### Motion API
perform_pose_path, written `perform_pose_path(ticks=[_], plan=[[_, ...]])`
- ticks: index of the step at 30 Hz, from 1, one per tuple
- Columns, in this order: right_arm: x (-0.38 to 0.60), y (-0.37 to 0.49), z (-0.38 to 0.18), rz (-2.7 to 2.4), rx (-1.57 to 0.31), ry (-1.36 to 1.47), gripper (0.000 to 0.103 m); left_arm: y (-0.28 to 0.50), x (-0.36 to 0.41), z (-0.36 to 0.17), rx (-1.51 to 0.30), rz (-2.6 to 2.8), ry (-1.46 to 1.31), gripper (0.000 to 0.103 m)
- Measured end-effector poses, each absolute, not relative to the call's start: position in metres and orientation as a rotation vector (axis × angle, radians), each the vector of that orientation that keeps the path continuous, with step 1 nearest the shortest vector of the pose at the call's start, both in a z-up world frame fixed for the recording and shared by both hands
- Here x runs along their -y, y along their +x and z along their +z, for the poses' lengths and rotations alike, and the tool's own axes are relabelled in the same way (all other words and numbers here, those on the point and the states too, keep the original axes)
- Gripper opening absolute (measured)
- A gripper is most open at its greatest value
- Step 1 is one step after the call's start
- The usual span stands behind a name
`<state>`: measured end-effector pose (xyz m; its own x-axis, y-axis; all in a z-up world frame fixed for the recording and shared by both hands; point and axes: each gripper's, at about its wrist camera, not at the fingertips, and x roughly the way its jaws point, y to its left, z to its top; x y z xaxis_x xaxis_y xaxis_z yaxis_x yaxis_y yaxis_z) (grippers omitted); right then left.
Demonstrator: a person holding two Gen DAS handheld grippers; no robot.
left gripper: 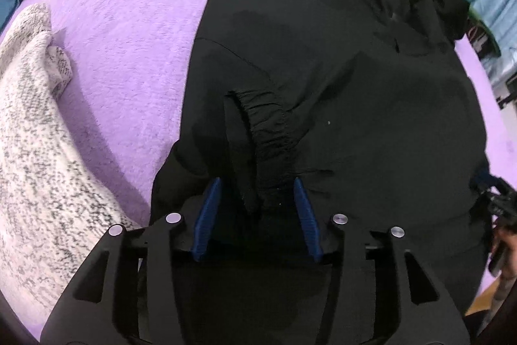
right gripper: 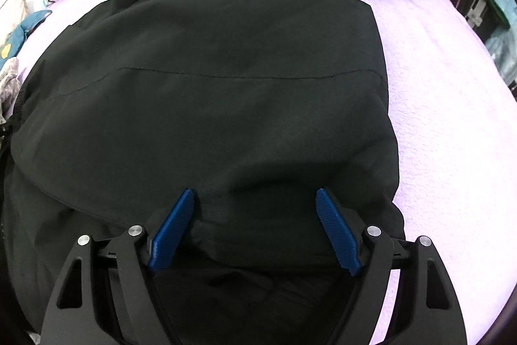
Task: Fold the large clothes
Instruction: 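Open the left gripper to release the sleeve cuff, then move both grippers down to the jacket hem at the bed edge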
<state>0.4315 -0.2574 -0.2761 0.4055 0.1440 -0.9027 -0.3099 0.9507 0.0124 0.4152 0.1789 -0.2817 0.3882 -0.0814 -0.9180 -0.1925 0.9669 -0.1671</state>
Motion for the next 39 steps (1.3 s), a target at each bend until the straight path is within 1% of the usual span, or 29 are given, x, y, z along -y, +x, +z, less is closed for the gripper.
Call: perform_pose_path(ticks=[4,6,7,8,9,12,18,19,22,25,31,39], plan=[[0.259,0.429,-0.268,0.290,-1.100,-0.171,0.078,0.419,-0.180,-0.278,-1.174,0.080,-0.287,0.050],[0.259,0.424,-0.260,0.291,-1.084,-0.166,0.082,0.417,-0.181,-0.269,-1.160,0.077,-0.289,0.059],[0.260,0.420,-0.255,0.298,-1.076,-0.157,0.084,0.415,-0.180,-0.265,-1.151,0.068,-0.289,0.071],[0.260,0.415,-0.250,0.302,-1.070,-0.149,0.084,0.413,-0.178,-0.259,-1.137,0.056,-0.283,0.089],[0.261,0.411,-0.245,0.303,-1.062,-0.141,0.084,0.410,-0.175,-0.254,-1.125,0.057,-0.268,0.097],[0.265,0.401,-0.233,0.307,-1.041,-0.120,0.084,0.400,-0.171,-0.242,-1.094,0.077,-0.228,0.097],[0.275,0.366,-0.209,0.302,-1.007,-0.064,0.084,0.376,-0.172,-0.229,-1.061,0.067,-0.245,0.097],[0.273,0.365,-0.208,0.301,-1.001,-0.063,0.084,0.369,-0.172,-0.227,-1.054,0.057,-0.252,0.097],[0.280,0.346,-0.201,0.296,-0.985,-0.050,0.090,0.354,-0.172,-0.223,-1.041,0.052,-0.278,0.097],[0.283,0.336,-0.200,0.292,-0.984,-0.041,0.090,0.337,-0.170,-0.217,-1.029,0.053,-0.282,0.097],[0.299,0.300,-0.198,0.273,-0.990,0.014,0.090,0.302,-0.152,-0.207,-0.998,0.074,-0.195,0.097],[0.318,0.252,-0.200,0.240,-1.018,0.066,0.090,0.260,-0.130,-0.224,-1.055,0.031,-0.141,0.097]])
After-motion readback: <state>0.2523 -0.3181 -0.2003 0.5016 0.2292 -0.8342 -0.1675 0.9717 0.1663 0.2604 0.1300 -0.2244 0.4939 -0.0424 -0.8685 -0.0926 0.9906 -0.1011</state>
